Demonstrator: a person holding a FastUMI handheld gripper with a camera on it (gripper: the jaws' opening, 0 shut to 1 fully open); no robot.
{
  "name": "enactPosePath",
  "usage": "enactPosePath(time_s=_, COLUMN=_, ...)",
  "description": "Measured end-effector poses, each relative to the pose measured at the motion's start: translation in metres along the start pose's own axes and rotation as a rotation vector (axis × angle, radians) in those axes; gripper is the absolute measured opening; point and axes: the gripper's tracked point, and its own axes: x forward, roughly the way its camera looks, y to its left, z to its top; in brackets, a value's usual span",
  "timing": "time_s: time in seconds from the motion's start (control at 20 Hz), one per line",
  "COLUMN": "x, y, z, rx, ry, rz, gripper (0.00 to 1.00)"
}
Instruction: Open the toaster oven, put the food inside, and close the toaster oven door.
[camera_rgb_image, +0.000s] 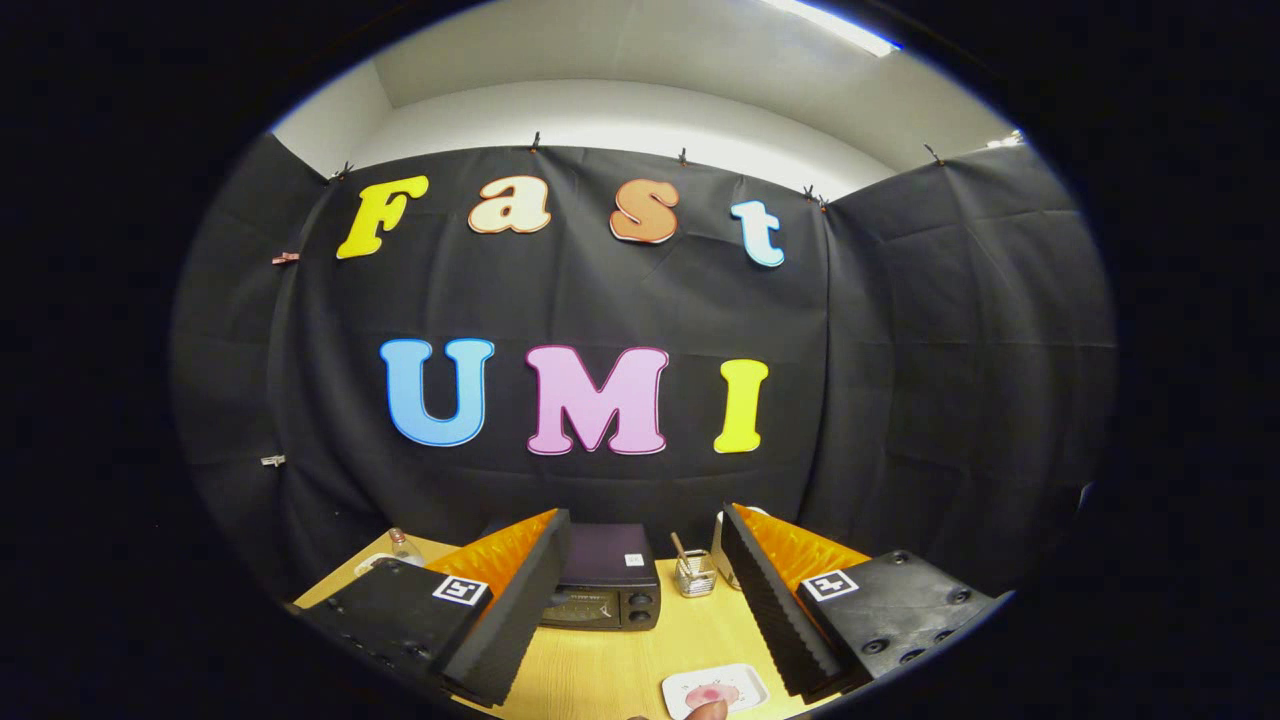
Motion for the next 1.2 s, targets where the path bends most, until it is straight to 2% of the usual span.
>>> enactPosePath(time_s=0.3, x=0.006, y=0.011, z=-0.003, rx=-0.004, ry=0.008, rz=0.002, gripper=0.98)
enactPosePath(time_s=0.55, x=0.017, y=0.035, z=-0.025, rx=0.002, ry=0.053, rz=0.031, gripper=0.97)
enactPosePath(time_s=1.0, x=0.079, y=0.118, z=-0.124, rx=0.117, ry=0.242, rz=0.132, gripper=0.99)
enactPosePath(time_s=1.2, x=0.124, y=0.143, z=-0.183, rx=0.079, ry=0.320, rz=0.146, gripper=0.99)
